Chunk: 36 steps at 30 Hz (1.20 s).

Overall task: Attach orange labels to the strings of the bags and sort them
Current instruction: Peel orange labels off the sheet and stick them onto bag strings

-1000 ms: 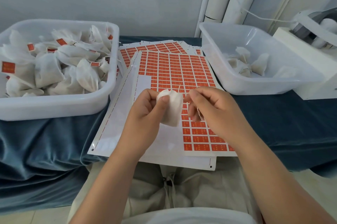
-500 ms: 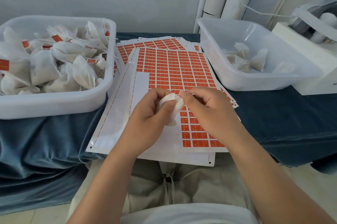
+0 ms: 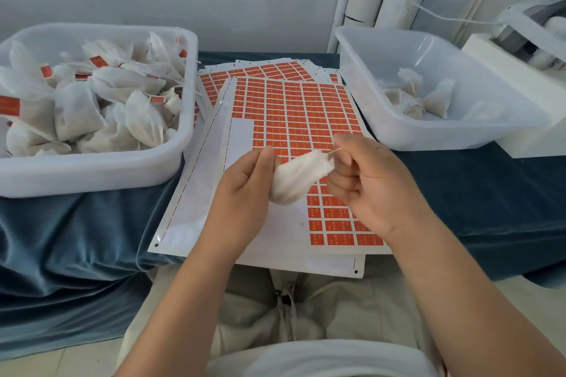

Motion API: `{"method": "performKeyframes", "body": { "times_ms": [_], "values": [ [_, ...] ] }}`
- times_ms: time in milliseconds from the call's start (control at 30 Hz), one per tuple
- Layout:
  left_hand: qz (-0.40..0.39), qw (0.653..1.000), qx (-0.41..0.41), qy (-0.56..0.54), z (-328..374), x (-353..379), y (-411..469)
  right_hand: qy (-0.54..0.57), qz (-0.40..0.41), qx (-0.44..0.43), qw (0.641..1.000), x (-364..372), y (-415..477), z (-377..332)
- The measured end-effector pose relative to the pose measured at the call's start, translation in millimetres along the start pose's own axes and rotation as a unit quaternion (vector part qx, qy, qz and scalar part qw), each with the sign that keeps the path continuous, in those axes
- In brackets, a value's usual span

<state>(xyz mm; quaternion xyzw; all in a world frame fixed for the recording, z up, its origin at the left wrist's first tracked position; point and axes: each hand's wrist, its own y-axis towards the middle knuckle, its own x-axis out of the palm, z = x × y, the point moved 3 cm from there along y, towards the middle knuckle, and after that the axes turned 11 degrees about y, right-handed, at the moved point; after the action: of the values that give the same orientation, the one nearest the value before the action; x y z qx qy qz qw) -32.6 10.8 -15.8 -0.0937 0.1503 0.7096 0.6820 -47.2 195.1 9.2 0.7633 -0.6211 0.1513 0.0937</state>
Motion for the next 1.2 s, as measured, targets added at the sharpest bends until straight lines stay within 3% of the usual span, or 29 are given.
{"method": "performKeyframes", "body": {
  "times_ms": [167, 267, 467, 700, 900, 1100, 1200],
  "values": [
    [-0.087, 0.982, 0.149, 0.071, 11, 7, -8, -0.141, -0.040, -0.015, 0.989, 4, -7, -3],
    [-0.079, 0.977, 0.179, 0.086, 13, 14, -11, -0.167, -0.054, -0.016, 0.984, 13, -12, -3],
    [-0.087, 0.982, 0.150, 0.069, 7, 13, -10, -0.226, -0.006, -0.039, 0.973, 13, -11, -6],
    [-0.037, 0.980, 0.184, 0.062, 16, 11, -13, -0.037, -0.045, 0.028, 0.998, 8, -7, 5],
    [-0.080, 0.993, 0.090, 0.003, 11, 11, -11, 0.006, -0.060, 0.006, 0.998, 13, -2, 14],
    [-0.119, 0.990, 0.078, -0.005, 12, 16, -10, -0.120, -0.024, -0.008, 0.992, 5, -3, 8],
    [-0.178, 0.980, 0.087, 0.005, 8, 17, -8, -0.156, -0.010, -0.015, 0.988, 2, -3, 4]
  ]
}}
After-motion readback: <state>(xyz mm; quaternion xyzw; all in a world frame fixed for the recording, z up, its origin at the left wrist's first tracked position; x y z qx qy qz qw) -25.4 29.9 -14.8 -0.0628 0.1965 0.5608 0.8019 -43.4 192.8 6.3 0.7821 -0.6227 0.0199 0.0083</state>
